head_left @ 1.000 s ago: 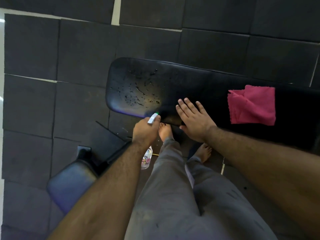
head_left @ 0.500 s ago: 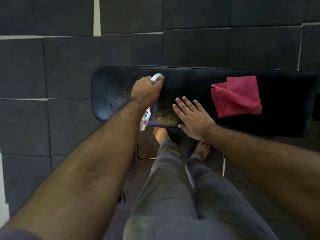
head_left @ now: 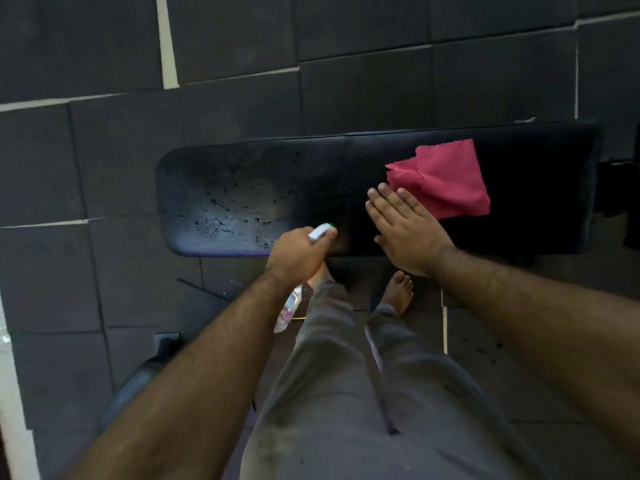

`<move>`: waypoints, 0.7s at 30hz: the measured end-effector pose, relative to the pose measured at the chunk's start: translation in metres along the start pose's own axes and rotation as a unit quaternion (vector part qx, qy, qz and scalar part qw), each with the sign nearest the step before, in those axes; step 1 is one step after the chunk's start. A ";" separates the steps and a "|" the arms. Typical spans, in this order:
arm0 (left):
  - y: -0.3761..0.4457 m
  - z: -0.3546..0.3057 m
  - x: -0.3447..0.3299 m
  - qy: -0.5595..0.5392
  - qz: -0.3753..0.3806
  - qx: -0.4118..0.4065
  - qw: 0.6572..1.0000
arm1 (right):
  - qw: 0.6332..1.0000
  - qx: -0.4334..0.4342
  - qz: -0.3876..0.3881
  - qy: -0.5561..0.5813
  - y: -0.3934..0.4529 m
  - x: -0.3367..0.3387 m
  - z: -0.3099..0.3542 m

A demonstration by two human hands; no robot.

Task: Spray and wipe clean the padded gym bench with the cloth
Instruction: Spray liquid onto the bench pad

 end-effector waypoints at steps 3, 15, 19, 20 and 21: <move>0.035 -0.035 0.014 -0.014 0.007 -0.007 1.000 | 0.990 -0.119 -0.076 0.029 0.000 0.011 -0.022; 0.075 -0.094 0.033 -0.007 -0.043 -0.025 0.999 | 0.817 -0.559 -0.096 0.102 0.002 0.023 -0.090; 0.042 -0.089 0.022 -0.079 -0.081 -0.104 0.988 | 0.834 -0.496 -0.158 0.181 -0.006 0.027 -0.090; 0.036 -0.088 0.019 -0.113 -0.098 -0.118 0.982 | 0.835 -0.475 -0.178 0.215 -0.011 0.028 -0.089; 0.031 -0.088 0.018 -0.154 -0.109 -0.126 0.974 | 0.830 -0.459 -0.194 0.250 -0.017 0.028 -0.087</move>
Point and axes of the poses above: each hand's wrist, its own y-axis towards the middle knuckle, its own x-axis out of the back of the hand, z = x × y, the point moved 3 cm from there along y, towards the middle knuckle, and after that the axes turned 11 degrees about -z, right-handed, at the moved point
